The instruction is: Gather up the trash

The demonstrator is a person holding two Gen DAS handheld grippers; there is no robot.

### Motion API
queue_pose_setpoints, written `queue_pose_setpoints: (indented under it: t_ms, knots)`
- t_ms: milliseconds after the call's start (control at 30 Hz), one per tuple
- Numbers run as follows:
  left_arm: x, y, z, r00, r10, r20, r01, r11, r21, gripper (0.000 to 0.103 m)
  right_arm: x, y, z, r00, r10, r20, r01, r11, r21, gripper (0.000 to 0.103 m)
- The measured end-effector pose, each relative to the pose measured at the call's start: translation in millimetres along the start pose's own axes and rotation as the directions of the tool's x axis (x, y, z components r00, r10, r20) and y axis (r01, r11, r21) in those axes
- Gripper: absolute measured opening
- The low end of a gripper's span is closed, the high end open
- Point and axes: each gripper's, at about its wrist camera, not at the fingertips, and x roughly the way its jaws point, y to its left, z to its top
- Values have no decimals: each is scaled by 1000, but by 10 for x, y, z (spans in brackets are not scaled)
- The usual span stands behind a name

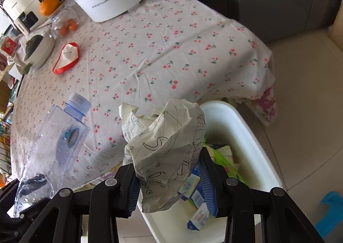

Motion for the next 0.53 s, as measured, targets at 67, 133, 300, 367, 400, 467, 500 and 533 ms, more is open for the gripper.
queue_pose_setpoints:
  t_ms: [67,133,300,367,400,467,500,533]
  knots:
    - [195,-141,-39,999,-8,-43,9,1000,27,62,-40,-111,-26,1000,-14,3,14,1000,11,43]
    - [376,-261,-69,997,-5,-81,10,998,62,63,-59,-222,-42,1000,-25,1,25,999,24,43]
    - [733,-429,-42,993,33,-113,-18,991,129,63,11,-499,-81,997,-71,-35,73,996,60,44]
    - [844,-454,-17,992,38,-121,-21,990,141,63,34,-588,-104,995,-87,-51,91,993,69,44]
    - [890,-458,0,992,39,-123,-21,990,141,63,43,-624,-109,994,-92,-56,96,993,72,44]
    - [963,-463,29,992,38,-124,-20,990,141,63,55,-684,-126,993,-100,-64,105,991,78,44]
    - [992,-471,44,992,38,-122,-20,990,141,63,54,-700,-139,992,-105,-68,110,991,79,44]
    - [1018,-480,59,992,37,-121,-20,990,143,63,64,-719,-146,991,-108,-73,114,990,79,44]
